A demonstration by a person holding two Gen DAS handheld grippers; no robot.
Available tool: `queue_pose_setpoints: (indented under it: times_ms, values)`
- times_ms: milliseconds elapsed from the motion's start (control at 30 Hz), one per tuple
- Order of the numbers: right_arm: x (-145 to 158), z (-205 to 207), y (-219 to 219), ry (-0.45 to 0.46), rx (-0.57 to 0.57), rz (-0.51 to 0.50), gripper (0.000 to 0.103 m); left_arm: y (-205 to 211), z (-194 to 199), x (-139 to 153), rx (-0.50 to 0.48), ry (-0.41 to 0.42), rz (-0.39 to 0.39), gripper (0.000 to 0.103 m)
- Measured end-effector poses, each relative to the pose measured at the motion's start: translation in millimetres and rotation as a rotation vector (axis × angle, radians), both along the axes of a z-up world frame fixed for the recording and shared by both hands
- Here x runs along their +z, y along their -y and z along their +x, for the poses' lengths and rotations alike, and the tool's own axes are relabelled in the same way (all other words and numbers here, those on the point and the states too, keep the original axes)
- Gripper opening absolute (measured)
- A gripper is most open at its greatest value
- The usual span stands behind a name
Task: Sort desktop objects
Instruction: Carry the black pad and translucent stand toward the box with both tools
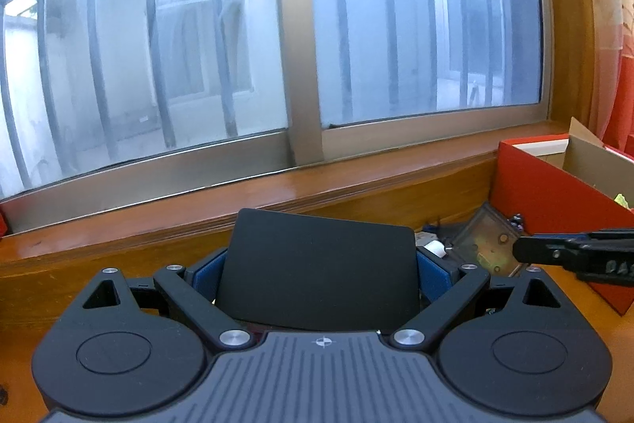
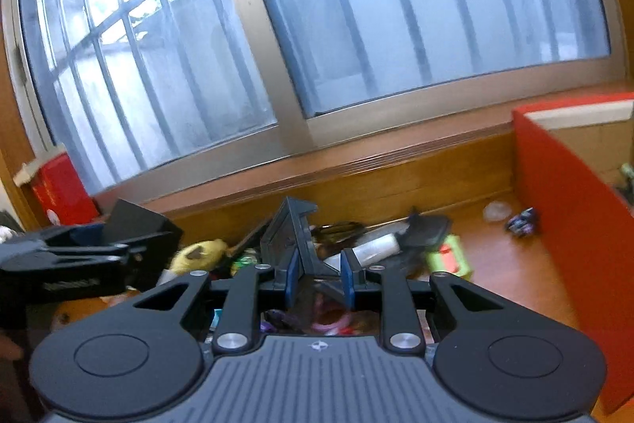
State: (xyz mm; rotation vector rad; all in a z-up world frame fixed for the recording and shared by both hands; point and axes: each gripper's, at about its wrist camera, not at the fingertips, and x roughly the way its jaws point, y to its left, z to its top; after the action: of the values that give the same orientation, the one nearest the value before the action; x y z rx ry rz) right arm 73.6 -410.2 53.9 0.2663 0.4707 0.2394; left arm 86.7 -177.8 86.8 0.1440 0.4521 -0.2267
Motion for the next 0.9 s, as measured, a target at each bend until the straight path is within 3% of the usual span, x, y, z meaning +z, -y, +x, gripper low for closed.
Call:
queue_pose_setpoints:
  times_ms: [267,400,500,600,733,800,900]
  values:
    - [2,-13,20,0.082,0.001,-0.198,0.024,32,-4,2,0.041,-0.031,-0.036,0.095]
    - [1,-12,41,0.084,0.032,-0.184,0.024,52,-5,1,0.054,-0.042,-0.040,0.095]
    - [-12,1,57,0.009,0.021,-0.178,0.024,66,-6,0,0.056,-0.045,-0.031,0.095]
    - [-16,2,70,0.004,0.030,-0.153,0.024,74,-5,-2,0.068,-0.055,-0.036,0.095]
    - [-27,9,73,0.009,0.058,-0.223,0.024,81,-3,-7,0.079,-0.079,-0.043,0.095]
    - [-41,16,72,-0.032,0.058,-0.267,0.024,83,-3,-8,0.076,-0.085,-0.042,0.095]
    - [-49,19,66,-0.047,0.056,-0.261,0.024,82,-3,-9,0.075,-0.089,-0.036,0.095]
